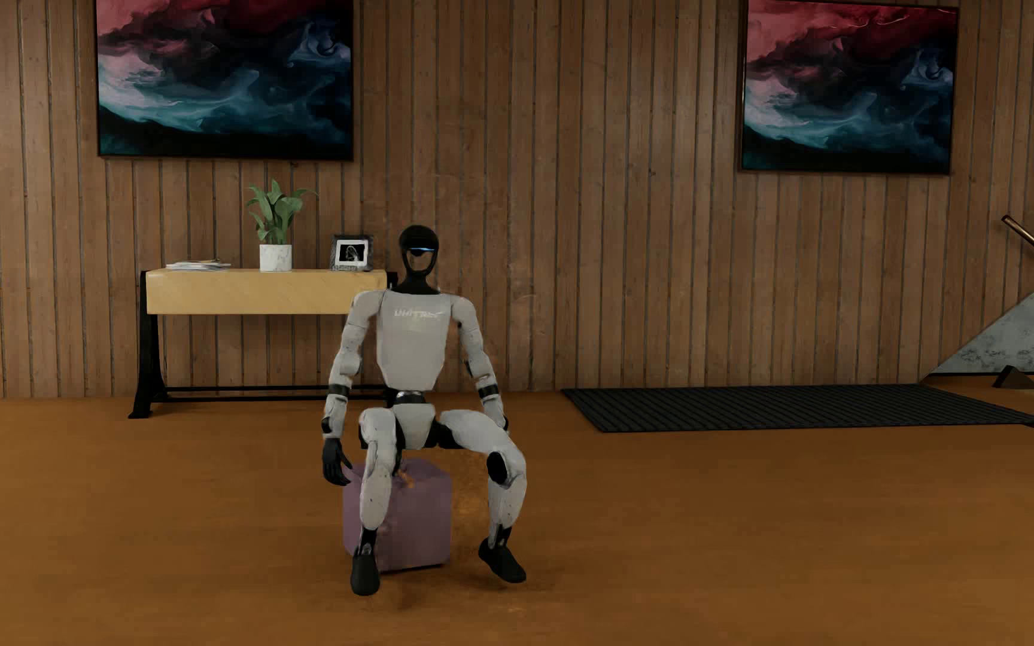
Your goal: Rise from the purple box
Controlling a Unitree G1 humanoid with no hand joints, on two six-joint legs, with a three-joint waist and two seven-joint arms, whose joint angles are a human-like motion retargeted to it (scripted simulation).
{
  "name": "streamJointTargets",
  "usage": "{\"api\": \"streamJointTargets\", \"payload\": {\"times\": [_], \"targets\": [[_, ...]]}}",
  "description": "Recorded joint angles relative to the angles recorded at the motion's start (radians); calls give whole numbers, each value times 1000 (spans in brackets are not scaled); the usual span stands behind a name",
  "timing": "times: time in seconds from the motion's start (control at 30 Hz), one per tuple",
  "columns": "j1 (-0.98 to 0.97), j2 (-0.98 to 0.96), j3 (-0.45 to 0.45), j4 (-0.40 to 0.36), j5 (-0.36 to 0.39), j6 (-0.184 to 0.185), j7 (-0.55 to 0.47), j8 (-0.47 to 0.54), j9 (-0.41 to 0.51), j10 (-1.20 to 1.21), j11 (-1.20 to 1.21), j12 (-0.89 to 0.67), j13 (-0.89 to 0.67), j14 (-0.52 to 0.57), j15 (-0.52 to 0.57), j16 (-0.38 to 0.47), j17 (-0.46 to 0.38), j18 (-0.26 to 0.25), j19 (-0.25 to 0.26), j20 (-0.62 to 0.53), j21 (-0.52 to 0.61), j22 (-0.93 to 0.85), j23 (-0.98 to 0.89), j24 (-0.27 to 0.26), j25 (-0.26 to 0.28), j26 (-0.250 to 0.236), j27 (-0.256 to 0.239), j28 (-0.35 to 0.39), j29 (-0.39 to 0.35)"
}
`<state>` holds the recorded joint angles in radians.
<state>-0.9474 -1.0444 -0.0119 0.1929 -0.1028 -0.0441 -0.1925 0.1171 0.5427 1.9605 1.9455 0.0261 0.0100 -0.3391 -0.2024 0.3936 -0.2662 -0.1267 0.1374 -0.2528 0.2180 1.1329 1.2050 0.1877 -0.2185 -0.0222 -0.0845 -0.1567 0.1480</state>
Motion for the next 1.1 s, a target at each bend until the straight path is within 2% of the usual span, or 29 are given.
{"api": "streamJointTargets", "payload": {"times": [0.07,0.17,0.23,0.43,0.63,0.73,0.8,0.87,0.9,0.97,1.03,1.07,1.1], "targets": [[1,6,-1,1,5,-1,-2,-1,-2,1,-2,32,28,1,3,-6,10,1,-1,18,-4,-59,-40,-22,-8,-6,-6,-7,26],[6,18,-1,2,13,-1,-5,0,-3,2,-6,31,23,3,6,8,17,3,-1,-4,16,-135,-88,-1,-16,-31,-18,-36,45],[8,23,1,-2,16,-5,-5,-1,-3,1,-8,-2,-4,5,8,13,20,6,-5,-33,35,-139,-90,28,-11,-42,-22,-18,21],[17,36,6,-3,20,-10,-8,-3,17,3,-9,-77,-62,-1,7,15,7,6,-9,-62,75,-97,-110,14,7,-26,-20,40,-9],[-27,0,10,-13,9,-10,-15,-2,73,8,-9,-100,-105,-38,-1,23,9,14,4,-59,74,-102,-128,9,25,-24,-16,44,-20],[-89,-60,12,-23,-3,-9,-27,4,100,16,0,-59,-106,-49,-13,56,-15,11,15,-5,54,-239,-215,-24,39,-27,-16,7,-8],[-152,-122,13,-31,-13,-7,-39,14,108,26,12,11,-78,-53,-24,106,-52,4,28,59,8,-447,-348,-54,90,-34,-20,20,-43],[-220,-188,16,-46,-29,0,-51,26,114,39,29,93,-22,-52,-35,165,-99,3,46,116,-61,-721,-564,-69,175,-50,-30,94,-146],[-258,-222,17,-54,-40,4,-57,32,118,45,37,118,3,-43,-40,197,-122,2,57,127,-98,-856,-695,-78,216,-57,-49,176,-228],[-329,-289,18,-61,-57,16,-69,46,135,58,53,129,22,-31,-50,268,-180,-7,80,129,-148,-1088,-980,-31,251,-83,-113,398,-415],[-396,-352,17,-65,-63,31,-77,54,168,68,60,55,-30,-38,-59,368,-279,-12,99,81,-151,-1254,-1235,13,232,-131,-191,597,-561],[-431,-384,17,-69,-67,41,-80,60,187,70,61,-30,-76,-43,-65,428,-345,-16,110,22,-137,-1313,-1337,47,200,-161,-216,628,-566],[-464,-417,20,-69,-69,47,-82,67,208,70,61,-151,-133,-46,-69,491,-423,-22,118,-65,-113,-1354,-1418,74,175,-191,-233,606,-507]]}}
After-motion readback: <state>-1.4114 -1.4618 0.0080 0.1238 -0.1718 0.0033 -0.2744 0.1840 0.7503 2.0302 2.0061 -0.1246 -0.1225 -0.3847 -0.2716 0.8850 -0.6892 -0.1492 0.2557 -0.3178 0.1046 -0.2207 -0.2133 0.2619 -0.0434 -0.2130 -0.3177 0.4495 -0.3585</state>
